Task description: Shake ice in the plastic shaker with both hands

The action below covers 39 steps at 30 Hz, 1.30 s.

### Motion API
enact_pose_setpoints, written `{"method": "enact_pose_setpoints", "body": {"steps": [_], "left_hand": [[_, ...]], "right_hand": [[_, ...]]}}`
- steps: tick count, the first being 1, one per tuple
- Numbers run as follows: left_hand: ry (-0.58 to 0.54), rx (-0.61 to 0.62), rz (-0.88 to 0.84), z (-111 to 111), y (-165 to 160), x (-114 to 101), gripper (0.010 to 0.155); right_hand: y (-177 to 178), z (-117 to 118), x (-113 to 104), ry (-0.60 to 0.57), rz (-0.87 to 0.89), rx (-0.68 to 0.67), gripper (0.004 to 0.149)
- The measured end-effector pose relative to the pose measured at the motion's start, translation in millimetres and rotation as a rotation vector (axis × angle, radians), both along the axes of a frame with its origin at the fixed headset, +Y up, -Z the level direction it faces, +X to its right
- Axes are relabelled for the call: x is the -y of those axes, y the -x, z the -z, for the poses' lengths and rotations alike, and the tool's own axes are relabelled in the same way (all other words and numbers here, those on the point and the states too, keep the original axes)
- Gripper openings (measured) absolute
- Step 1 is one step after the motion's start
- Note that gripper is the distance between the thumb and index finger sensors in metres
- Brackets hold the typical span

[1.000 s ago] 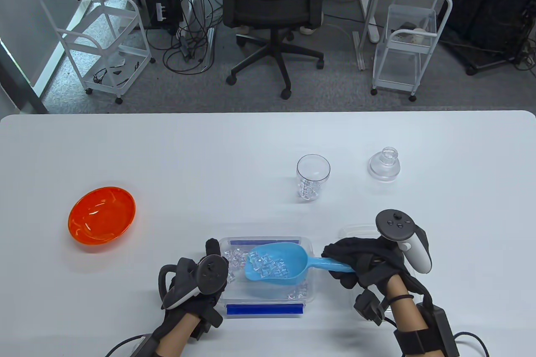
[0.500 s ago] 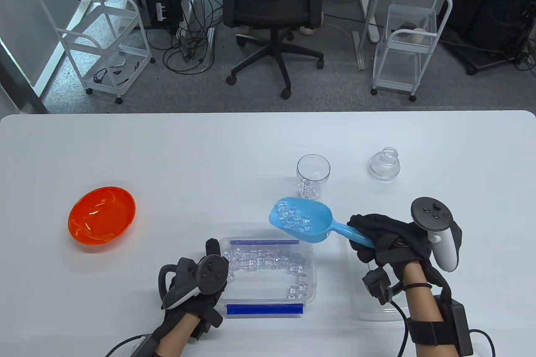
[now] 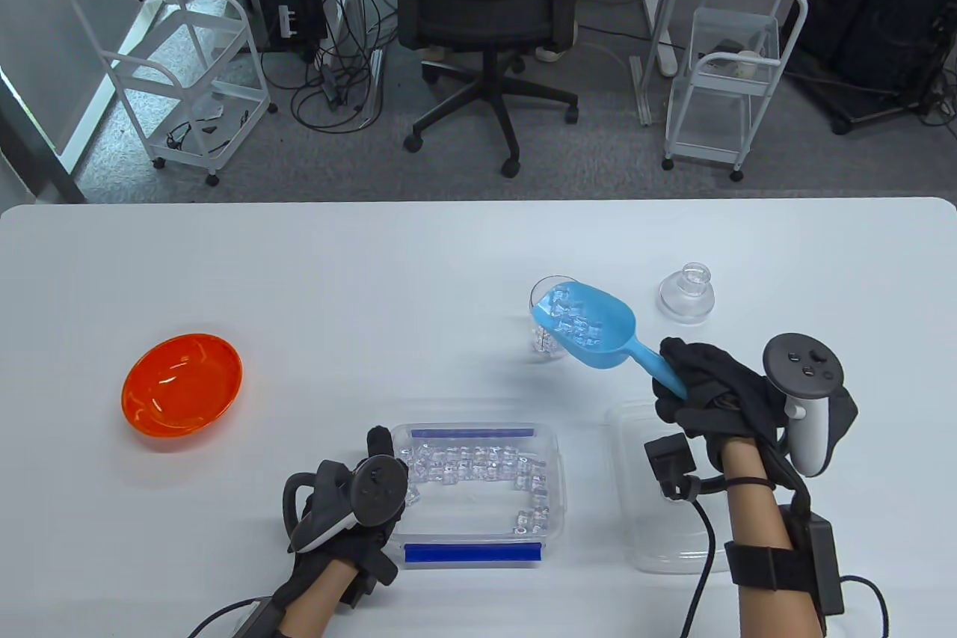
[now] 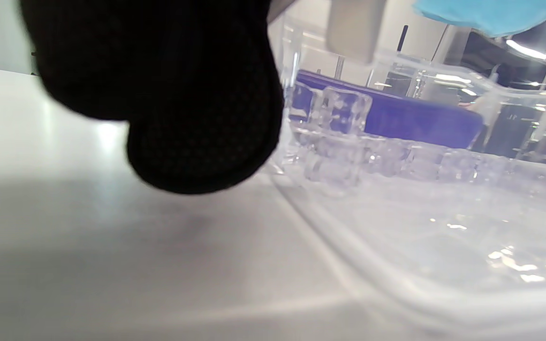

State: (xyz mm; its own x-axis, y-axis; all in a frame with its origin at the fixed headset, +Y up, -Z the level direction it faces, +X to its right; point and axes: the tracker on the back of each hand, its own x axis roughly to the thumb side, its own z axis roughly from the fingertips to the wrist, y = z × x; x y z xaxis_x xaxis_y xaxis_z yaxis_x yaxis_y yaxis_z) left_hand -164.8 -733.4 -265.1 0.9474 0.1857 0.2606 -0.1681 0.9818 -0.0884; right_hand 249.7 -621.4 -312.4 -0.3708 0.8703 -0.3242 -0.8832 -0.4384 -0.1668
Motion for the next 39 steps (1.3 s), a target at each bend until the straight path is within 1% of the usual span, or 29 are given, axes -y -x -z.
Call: {"method": "enact_pose_setpoints", "body": {"steps": [9,18,32,39], "left_hand": [[0.0,0.001,0.0,-0.1,0.0,0.0,0.061],[0.0,0.0,-0.001,0.0,0.1,0.0,0.061],[0.0,0.0,-0.001,0.0,0.1,0.1,0.061],[0.001,0.001,-0.001,-0.3,0.0,0.0,0.061]], "right_hand": [[1.2,5.6,-3.9,0.006,-0.065,0.067,0.05],[9.0,15.1,-10.7,0.031,-0.186,0.102,0.05],[21.4,17.3,-20.9,0.024,-0.305,0.102,0.05],[28.8,20.0,-34.5,0.043,-0.402,0.091,0.049]]}}
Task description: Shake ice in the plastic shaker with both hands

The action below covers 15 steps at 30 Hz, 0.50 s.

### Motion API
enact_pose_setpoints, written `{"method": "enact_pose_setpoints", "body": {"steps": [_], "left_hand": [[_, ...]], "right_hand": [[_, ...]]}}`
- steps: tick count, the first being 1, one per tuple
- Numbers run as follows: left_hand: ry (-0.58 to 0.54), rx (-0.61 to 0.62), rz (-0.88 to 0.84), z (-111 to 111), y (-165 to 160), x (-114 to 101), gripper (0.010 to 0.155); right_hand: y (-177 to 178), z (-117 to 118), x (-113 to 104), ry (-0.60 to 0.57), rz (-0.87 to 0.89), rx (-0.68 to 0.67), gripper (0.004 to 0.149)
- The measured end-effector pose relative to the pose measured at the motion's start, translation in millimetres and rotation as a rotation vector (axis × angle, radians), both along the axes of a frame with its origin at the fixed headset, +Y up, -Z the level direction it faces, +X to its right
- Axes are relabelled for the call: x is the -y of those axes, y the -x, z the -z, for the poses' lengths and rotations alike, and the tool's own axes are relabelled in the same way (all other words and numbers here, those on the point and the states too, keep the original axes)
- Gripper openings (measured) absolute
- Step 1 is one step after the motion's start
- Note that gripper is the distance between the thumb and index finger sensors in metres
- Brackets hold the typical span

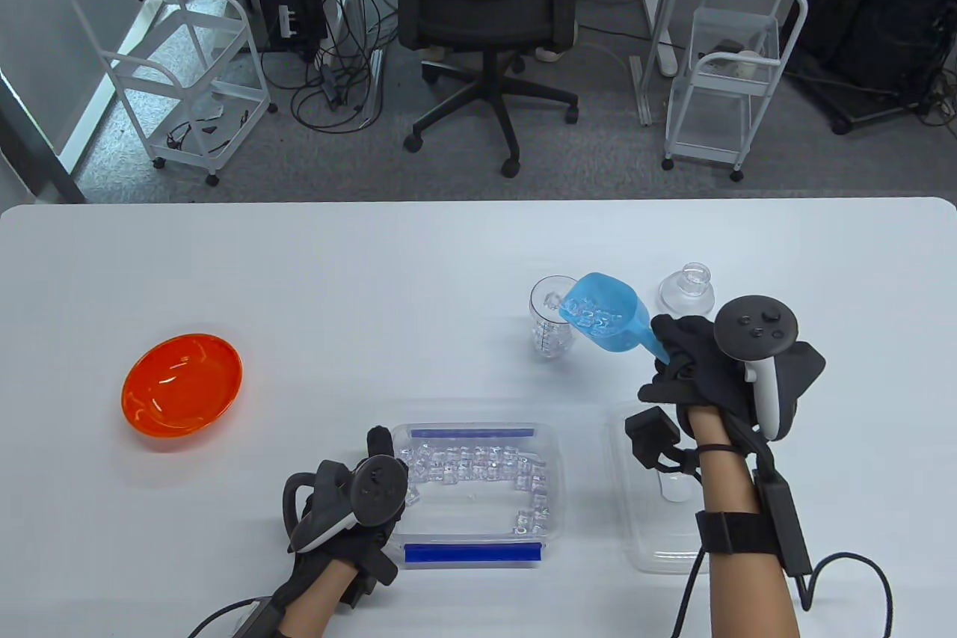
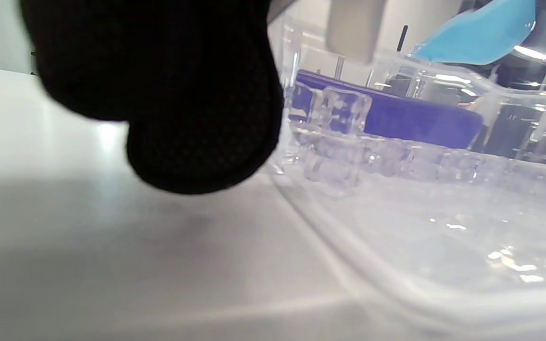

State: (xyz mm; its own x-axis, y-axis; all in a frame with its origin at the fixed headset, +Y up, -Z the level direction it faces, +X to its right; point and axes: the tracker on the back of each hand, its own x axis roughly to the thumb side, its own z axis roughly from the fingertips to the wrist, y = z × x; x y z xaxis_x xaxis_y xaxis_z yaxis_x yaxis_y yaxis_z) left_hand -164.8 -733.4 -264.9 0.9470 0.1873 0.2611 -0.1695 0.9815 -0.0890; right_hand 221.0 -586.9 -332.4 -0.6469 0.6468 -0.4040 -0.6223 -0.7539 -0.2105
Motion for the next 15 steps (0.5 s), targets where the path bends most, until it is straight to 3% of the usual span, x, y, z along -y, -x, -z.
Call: {"method": "enact_pose_setpoints", "body": {"steps": [15], "left_hand": [[0.001,0.002,0.002,0.4,0.0,-0.1,0.061]], "right_hand": [[32.0,4.5,-27.4,-0.009,-0.277,-0.012,0.049]]}}
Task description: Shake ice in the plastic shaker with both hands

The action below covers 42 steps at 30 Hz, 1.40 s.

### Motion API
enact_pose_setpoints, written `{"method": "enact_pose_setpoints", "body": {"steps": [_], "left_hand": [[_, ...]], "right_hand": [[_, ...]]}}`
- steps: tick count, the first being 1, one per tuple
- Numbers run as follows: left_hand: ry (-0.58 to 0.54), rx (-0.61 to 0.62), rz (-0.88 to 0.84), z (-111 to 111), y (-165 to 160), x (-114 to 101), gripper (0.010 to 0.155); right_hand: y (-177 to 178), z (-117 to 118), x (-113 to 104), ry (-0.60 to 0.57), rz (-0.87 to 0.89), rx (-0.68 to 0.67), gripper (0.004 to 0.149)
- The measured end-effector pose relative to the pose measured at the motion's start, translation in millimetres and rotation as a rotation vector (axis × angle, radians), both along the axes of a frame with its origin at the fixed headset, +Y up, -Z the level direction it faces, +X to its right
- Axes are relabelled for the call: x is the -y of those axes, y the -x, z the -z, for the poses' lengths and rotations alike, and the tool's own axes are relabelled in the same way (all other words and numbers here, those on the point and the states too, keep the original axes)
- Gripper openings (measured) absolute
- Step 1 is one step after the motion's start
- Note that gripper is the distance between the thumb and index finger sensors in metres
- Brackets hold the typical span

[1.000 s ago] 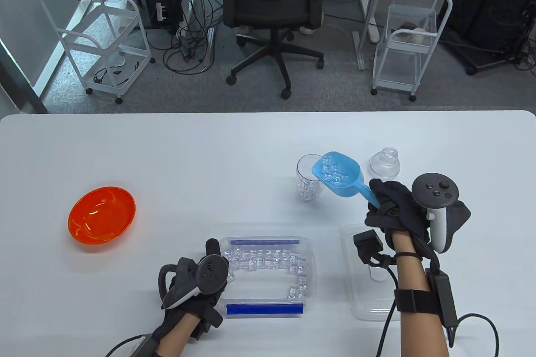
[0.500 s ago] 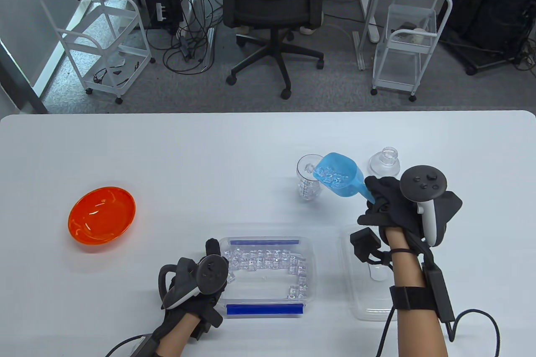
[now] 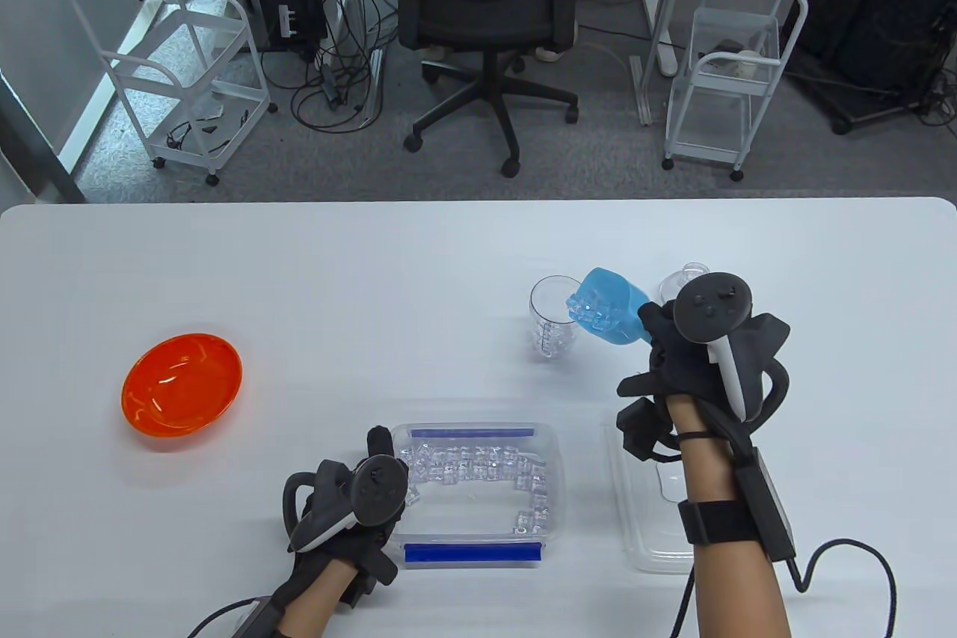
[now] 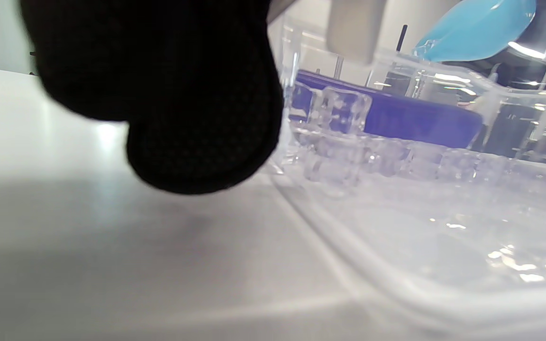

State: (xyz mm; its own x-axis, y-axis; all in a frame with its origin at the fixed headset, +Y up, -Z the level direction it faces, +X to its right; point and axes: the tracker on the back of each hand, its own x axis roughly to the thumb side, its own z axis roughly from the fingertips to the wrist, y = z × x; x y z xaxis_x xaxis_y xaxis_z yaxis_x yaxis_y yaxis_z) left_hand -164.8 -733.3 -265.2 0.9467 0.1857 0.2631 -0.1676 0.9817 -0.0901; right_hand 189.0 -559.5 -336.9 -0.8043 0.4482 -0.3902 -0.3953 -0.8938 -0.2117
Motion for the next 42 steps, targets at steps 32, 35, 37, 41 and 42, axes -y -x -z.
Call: {"method": "enact_pose_setpoints", "body": {"steps": [32,35,37,41,42], "left_hand": [[0.019,-0.004,-0.017,0.8,2.5,0.1,0.064],[0.021,-0.011,-0.016,1.4,4.6,-0.7,0.067],[0.04,-0.022,-0.01,2.5,8.6,-3.6,0.071],[-0.018,-0.069,-0.054,2.7,18.6,-16.2,0.077],[-0.041,-0.078,-0.067,1.9,20.5,-19.5,0.077]], "right_hand": [[58.7,-17.2,-10.8,-0.125,-0.415,-0.112,0.049],[62.8,-21.2,-9.2,-0.145,-0.419,-0.142,0.049],[65.4,-24.2,-8.5,-0.161,-0.42,-0.16,0.049],[73.8,-32.4,-8.5,-0.21,-0.402,-0.22,0.049],[76.4,-34.1,-8.5,-0.218,-0.39,-0.239,0.049]]}}
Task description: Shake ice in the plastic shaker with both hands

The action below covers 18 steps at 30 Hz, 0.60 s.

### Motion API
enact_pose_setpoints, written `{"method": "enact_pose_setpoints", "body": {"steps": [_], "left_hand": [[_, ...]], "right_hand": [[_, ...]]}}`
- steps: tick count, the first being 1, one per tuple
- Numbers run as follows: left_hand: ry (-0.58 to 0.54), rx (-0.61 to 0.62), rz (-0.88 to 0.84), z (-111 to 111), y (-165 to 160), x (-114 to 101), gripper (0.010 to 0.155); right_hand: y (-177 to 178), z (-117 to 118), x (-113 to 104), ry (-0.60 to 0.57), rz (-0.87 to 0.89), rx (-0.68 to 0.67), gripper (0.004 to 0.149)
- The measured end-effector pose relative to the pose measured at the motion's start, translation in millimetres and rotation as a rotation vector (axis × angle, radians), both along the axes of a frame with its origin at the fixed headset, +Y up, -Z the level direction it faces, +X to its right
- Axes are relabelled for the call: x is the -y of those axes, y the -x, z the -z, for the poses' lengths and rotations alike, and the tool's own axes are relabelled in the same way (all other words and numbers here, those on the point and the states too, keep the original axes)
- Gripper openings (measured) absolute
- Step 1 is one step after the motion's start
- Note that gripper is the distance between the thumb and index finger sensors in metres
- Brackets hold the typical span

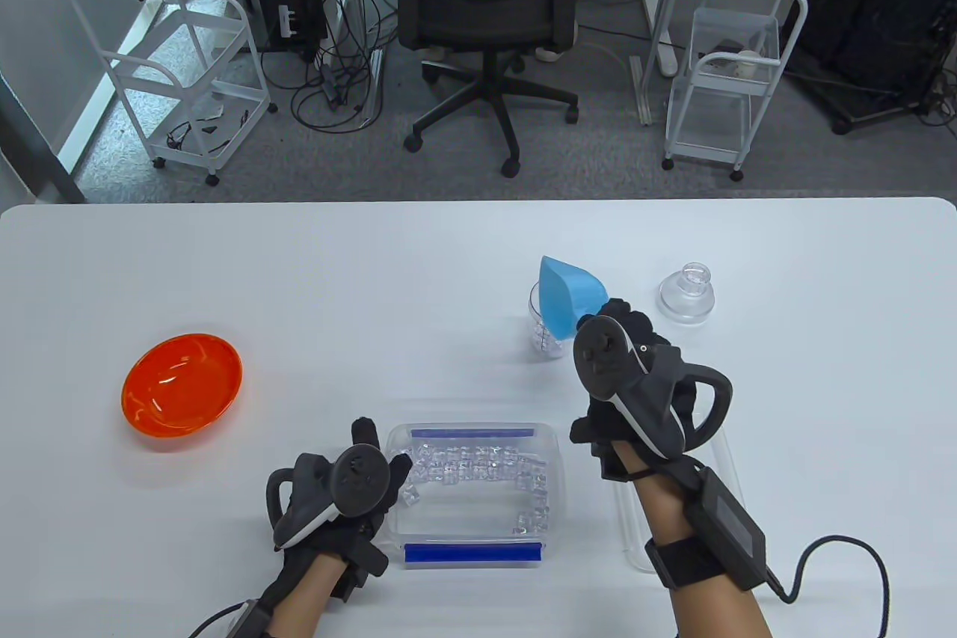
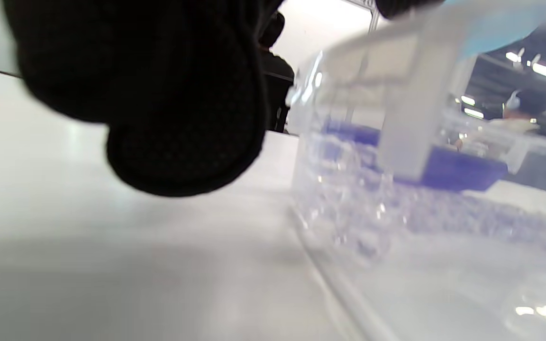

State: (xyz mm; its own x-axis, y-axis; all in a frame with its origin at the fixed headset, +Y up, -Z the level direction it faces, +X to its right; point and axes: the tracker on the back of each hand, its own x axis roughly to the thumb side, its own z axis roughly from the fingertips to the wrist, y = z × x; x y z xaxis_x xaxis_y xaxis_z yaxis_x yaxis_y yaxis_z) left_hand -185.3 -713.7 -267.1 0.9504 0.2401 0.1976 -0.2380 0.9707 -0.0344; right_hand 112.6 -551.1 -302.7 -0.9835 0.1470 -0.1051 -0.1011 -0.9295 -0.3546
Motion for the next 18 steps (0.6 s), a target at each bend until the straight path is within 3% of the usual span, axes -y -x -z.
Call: {"method": "enact_pose_setpoints", "body": {"steps": [7,12,15,18], "left_hand": [[-0.234,-0.042,-0.02,-10.6,10.9,-26.4,0.078],[-0.493,-0.026,0.048,-24.1,12.2,-47.7,0.06],[-0.521,-0.045,-0.019,-26.7,17.5,-53.1,0.054],[-0.392,-0.089,-0.362,-20.5,34.6,-48.6,0.057]], "right_hand": [[51.0,-13.8,4.9,-0.043,0.013,-0.21,0.049],[105.9,-23.4,15.1,-0.035,0.006,-0.357,0.049],[133.5,-28.8,23.7,-0.006,0.011,-0.439,0.05],[161.1,-40.0,33.0,-0.018,-0.033,-0.532,0.051]]}}
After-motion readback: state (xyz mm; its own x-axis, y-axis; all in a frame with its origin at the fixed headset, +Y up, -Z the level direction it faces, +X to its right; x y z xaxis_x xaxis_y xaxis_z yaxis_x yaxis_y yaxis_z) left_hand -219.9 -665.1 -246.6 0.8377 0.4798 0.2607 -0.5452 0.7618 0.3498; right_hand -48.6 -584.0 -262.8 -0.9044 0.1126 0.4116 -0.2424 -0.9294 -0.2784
